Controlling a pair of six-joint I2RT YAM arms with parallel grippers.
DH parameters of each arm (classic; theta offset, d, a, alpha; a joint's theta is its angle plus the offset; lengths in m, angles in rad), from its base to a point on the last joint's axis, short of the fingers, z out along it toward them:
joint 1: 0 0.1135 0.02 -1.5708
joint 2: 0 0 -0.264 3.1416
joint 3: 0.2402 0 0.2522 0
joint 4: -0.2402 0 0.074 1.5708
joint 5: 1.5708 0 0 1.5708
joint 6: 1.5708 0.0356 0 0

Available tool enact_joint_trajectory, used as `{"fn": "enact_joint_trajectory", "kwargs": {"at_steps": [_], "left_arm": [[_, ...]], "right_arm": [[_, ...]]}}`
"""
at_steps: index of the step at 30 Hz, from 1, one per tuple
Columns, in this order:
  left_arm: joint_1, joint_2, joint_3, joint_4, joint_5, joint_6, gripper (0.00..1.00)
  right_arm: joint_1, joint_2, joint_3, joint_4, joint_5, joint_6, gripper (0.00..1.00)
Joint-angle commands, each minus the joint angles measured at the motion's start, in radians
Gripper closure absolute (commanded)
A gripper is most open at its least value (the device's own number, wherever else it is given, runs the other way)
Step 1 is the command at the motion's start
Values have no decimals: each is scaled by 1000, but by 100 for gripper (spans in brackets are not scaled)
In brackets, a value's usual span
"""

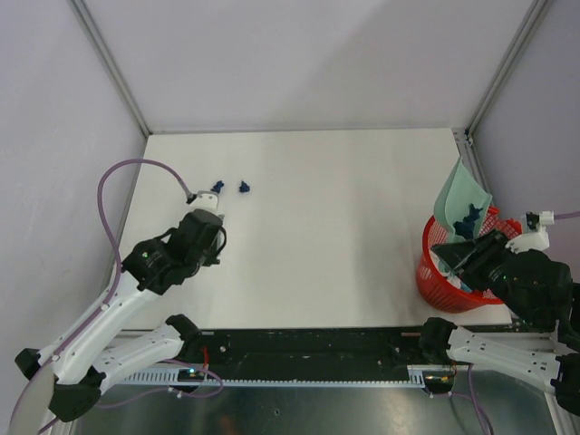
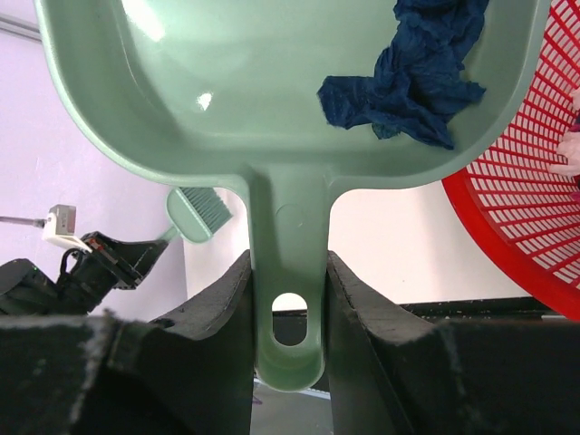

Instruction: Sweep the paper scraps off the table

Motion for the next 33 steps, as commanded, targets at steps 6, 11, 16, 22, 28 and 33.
{"fn": "enact_joint_trajectory", "kwargs": {"at_steps": [6, 11, 16, 22, 28, 33], "left_arm": [[7, -24, -8, 44, -20, -23, 100], [8, -25, -8, 45, -21, -23, 100], [7, -29, -9, 45, -20, -24, 100], [7, -22, -8, 47, -21, -22, 100], [7, -32, -10, 46, -24, -23, 100], [7, -32, -11, 46, -25, -24, 100]], "right_arm": [[19, -122, -61, 24, 58, 89, 100], [87, -191, -138, 121, 115, 144, 100], [253, -230, -169, 117, 256, 262, 100], [524, -345, -246, 82, 499, 485, 100], [654, -474, -358, 156, 631, 597, 100], [670, -562, -417, 236, 671, 629, 100]]}}
